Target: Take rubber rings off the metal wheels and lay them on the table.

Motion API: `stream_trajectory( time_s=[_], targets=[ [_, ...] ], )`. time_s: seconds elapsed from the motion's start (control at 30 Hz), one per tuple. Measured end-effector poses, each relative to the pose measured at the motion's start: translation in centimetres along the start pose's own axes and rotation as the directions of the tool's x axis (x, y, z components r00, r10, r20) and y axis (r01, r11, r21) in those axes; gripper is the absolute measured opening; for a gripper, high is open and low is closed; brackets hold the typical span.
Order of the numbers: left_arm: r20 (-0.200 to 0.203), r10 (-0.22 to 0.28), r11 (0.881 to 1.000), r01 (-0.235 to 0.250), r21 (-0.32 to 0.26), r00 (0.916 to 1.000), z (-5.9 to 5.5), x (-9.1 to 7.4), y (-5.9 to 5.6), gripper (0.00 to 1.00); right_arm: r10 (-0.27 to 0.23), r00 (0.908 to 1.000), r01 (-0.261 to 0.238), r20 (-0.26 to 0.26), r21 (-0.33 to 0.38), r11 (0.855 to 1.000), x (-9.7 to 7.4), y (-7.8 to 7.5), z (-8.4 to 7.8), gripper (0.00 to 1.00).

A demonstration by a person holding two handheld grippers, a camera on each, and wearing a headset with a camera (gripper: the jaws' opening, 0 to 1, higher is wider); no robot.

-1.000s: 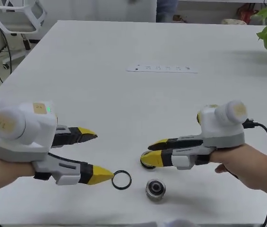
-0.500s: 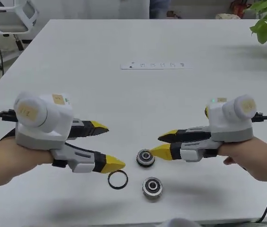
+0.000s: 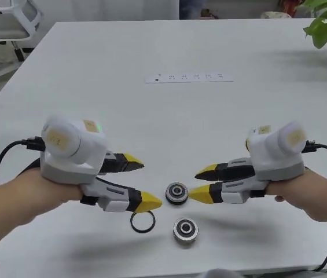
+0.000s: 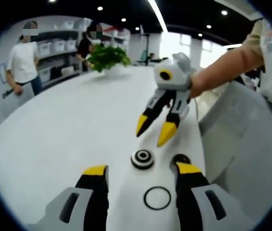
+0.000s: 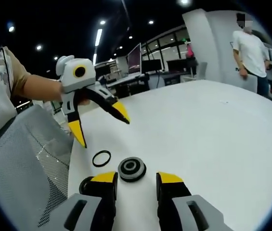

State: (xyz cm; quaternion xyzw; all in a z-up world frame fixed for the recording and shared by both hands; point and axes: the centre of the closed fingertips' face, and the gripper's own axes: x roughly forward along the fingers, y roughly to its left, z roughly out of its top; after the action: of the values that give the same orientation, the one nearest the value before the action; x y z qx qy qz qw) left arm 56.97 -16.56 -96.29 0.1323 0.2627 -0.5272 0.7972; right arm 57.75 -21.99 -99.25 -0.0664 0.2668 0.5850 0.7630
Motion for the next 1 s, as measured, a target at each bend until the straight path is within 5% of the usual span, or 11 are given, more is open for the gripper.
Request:
stream_trajectory(
  time_s=[1.0],
  targets=[
    [-0.037,-0.050,0.999,0.049,-0.008,0.9981,-0.8,4.2,-0.6,0.35,0.027,0.9986,-0.030,-0.045,-0.062,0.998,1.9,0.1,-1.5,0.22]
  ],
)
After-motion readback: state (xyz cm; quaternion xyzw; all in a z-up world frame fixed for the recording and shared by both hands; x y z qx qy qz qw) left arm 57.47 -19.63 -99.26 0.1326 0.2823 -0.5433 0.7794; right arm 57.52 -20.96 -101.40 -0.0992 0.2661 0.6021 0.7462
